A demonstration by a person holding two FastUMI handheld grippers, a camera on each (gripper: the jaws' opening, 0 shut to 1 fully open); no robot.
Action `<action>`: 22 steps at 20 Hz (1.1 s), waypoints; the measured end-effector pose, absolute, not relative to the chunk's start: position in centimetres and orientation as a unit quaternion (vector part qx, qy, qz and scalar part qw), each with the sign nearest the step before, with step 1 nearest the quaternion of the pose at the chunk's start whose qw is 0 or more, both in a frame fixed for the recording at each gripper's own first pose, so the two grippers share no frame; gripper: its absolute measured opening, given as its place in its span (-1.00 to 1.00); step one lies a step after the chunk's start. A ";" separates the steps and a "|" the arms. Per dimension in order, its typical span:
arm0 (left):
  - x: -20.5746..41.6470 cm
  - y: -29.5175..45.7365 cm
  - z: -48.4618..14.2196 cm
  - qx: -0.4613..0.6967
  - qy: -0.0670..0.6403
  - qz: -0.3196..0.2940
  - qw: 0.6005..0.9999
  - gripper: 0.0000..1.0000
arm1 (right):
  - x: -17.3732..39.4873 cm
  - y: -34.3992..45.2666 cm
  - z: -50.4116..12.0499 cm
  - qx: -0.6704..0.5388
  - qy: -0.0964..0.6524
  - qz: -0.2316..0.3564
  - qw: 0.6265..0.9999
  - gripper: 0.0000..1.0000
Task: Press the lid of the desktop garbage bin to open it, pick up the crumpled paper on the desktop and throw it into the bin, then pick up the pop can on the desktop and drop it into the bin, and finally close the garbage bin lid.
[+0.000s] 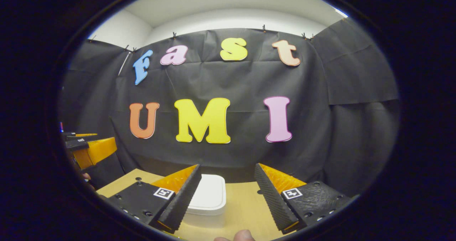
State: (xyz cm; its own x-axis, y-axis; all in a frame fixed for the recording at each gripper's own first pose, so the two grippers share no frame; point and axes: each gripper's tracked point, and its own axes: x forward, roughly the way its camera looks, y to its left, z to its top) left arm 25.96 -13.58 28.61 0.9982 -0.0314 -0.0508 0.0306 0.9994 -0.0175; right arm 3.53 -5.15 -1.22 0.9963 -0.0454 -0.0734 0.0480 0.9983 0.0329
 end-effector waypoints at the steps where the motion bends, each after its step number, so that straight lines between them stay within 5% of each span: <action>1: 25.9 -13.7 28.7 -0.006 0.025 -0.018 1.000 0.97 | 3.3 -5.0 -1.3 0.015 0.036 -0.022 0.999 0.89; 22: 25.8 -13.8 28.5 -0.006 0.026 -0.016 1.000 0.98 | 4.0 -3.8 -0.3 -0.001 0.028 0.002 1.000 0.88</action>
State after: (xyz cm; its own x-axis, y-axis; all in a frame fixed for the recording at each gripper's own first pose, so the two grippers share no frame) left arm 25.80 -13.76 28.54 0.9982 -0.0319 -0.0510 0.0313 0.9994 -0.0125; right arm 3.99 -3.79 -0.31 0.9984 0.0045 -0.0556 -0.0046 1.0000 -0.0016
